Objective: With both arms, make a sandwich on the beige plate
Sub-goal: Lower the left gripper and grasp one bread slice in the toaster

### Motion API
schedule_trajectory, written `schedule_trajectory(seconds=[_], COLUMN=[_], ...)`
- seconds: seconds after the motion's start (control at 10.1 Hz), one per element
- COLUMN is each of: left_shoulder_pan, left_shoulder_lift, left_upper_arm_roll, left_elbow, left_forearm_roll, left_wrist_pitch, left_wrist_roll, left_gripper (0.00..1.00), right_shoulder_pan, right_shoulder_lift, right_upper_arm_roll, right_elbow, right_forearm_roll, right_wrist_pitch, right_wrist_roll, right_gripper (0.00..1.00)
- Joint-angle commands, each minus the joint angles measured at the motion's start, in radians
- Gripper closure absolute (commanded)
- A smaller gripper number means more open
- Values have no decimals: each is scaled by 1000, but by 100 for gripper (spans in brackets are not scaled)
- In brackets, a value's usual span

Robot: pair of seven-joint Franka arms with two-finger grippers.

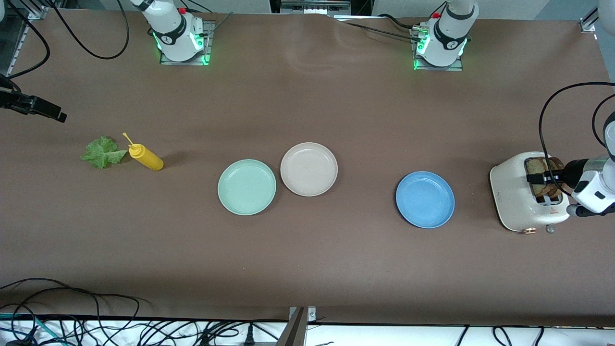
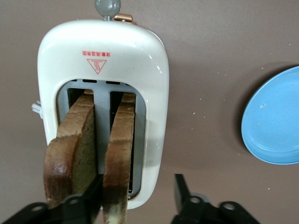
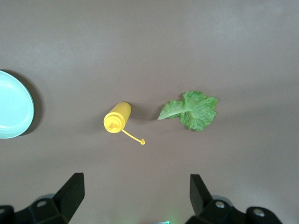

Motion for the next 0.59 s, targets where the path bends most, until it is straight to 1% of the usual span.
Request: schedule_trajectory(seconds=[0.0, 0.2, 0.39, 0.49], left_shoulder_pan=[4, 6, 1, 1], left_shoulder_lift=[2, 1, -22, -54], left_upper_arm_roll=[-2, -2, -2, -3], left_elbow=[13, 13, 41, 61], left_forearm_roll=[-6, -5, 0, -6], left_wrist_pitch=[-37, -62, -134, -190], left_wrist_roll=[-4, -14, -13, -10], left_gripper=[100, 100, 100, 100], right_shoulder_pan=[-1, -3, -3, -3], right_shoulder_lift=[9, 9, 9, 9], right_upper_arm_roll=[2, 2, 2, 2], right_elbow=[25, 25, 25, 25], right_forearm_roll=[9, 9, 9, 9], right_wrist_pitch=[-22, -22, -22, -22], right_wrist_roll=[3, 2, 2, 0], right_gripper=[0, 0, 0, 0])
